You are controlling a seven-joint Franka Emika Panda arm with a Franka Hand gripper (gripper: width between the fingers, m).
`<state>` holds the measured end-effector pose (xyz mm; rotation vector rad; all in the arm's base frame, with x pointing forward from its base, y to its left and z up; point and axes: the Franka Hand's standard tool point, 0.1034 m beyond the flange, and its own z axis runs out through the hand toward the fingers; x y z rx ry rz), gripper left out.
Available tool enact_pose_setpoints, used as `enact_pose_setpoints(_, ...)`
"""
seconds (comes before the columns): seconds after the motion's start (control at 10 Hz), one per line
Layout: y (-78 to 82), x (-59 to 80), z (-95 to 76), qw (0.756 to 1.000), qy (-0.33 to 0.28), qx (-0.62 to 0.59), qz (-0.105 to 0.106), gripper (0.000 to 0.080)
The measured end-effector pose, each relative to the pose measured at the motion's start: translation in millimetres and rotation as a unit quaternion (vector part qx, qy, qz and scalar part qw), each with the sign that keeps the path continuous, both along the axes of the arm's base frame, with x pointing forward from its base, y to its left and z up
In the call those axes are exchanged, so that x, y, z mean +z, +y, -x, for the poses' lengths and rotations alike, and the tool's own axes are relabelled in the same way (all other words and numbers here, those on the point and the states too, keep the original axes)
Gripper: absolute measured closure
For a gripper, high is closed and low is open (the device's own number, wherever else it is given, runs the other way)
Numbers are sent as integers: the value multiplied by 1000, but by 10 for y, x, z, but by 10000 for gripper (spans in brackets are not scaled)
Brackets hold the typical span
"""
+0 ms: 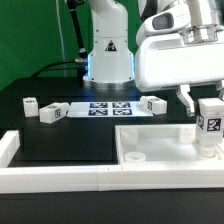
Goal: Assemble square table
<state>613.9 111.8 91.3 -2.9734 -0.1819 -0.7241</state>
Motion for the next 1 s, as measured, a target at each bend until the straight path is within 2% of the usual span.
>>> enact_pose_setpoints(0.2,15,-69,6,1000,4,1,0,509)
enact_pose_setpoints(0.7,28,-92,16,1000,5,2,0,497)
enact_pose_setpoints(0.8,28,-92,17,1000,5,2,0,310)
enact_pose_setpoints(0.9,28,-92,17,1000,5,2,0,195)
enact_pose_setpoints(1.0,28,-92,17,1000,5,2,0,195)
